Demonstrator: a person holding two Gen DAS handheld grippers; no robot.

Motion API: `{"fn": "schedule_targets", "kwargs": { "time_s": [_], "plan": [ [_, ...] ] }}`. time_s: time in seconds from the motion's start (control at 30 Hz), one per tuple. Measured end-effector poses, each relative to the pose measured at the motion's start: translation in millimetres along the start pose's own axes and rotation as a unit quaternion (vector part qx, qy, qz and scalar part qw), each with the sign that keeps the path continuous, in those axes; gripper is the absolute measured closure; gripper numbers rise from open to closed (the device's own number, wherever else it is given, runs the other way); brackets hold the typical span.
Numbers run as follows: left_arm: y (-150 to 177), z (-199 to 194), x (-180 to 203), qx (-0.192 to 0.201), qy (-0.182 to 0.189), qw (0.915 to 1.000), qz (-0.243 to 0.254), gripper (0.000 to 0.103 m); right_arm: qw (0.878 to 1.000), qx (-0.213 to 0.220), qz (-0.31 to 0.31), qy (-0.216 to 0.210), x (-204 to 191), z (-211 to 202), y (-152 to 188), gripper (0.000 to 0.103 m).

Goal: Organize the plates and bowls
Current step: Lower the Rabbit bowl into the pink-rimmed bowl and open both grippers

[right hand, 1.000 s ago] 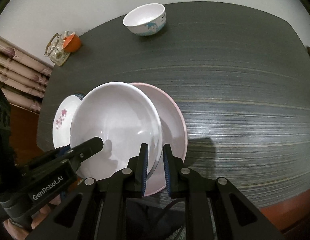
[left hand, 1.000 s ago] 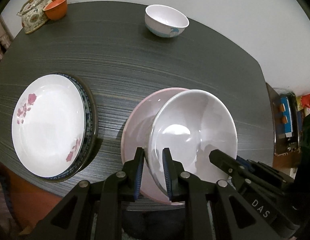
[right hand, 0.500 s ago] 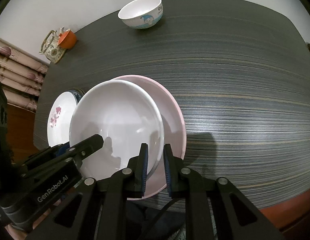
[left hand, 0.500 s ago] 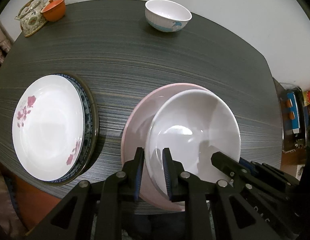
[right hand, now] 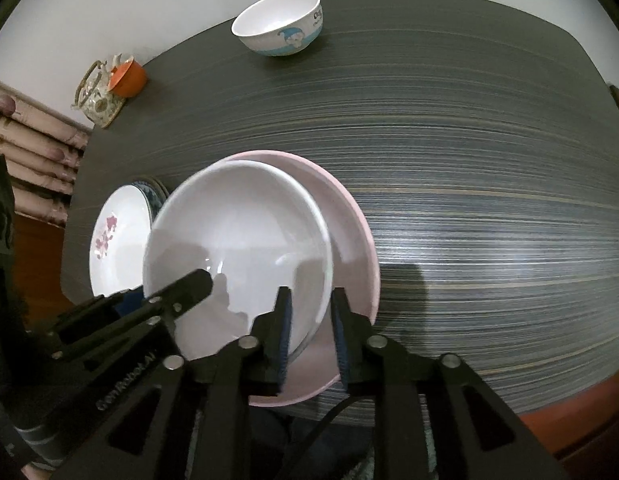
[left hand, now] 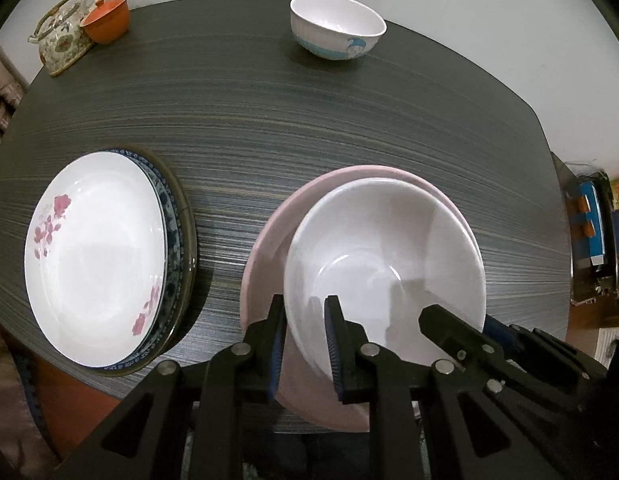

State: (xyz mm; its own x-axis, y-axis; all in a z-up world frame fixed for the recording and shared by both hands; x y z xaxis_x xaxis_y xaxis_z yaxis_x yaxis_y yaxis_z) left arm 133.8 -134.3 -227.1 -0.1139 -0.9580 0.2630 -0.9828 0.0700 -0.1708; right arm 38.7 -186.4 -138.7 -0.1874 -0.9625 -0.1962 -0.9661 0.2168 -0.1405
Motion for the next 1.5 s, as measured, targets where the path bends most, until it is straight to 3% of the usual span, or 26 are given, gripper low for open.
{"fn": "schedule_targets", "kwargs": {
  "time_s": [0.13,0.7,1.1,1.33,1.5],
  "plan": [
    [-1.9,2.5,0.0,-0.001,0.004,1.0000,-0.003,0.085,1.000,0.007,-0.006,0.016,-3.2,0.8,-0.7,0.076],
    [-11.0,3.0,-9.6,-0.011,0.014,0.9998,-0.004,0.081,1.000,0.011,0.005,0.005,2.7,-1.6,-1.8,0.070],
    [-19.4,-21.9,-11.8,0.034,0.023,0.9992,0.005,0.080,1.000,0.027,0.010,-0.008,6.6,-12.5,-2.1,0.069],
    [-27.6,-37.0,-24.3,0.066,0.055,0.9963,0.000,0.068,0.997,0.060,-0.009,-0.039,9.9,-28.7,-13.2,0.066],
    [-31.6,-37.5,-37.6,0.065,0.047,0.9966,-0.019,0.068,0.996,0.073,-0.012,-0.052,20.8,-32.5,-24.1,0.065]
  ]
}}
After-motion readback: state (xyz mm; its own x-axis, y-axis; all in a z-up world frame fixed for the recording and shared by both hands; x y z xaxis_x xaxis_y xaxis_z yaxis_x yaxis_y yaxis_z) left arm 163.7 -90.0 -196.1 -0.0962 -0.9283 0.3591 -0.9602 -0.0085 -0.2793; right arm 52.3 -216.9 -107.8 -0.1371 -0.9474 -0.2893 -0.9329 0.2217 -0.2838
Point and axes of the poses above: each gripper's, at about its wrist camera, not at the fingertips, and z roughly the way its jaws point, x to its right, y to its underside, the point moved 7 cm from there along z, roughly the way its jaws point, and after that the axes turned 5 degrees about y, right-handed, at the moved point
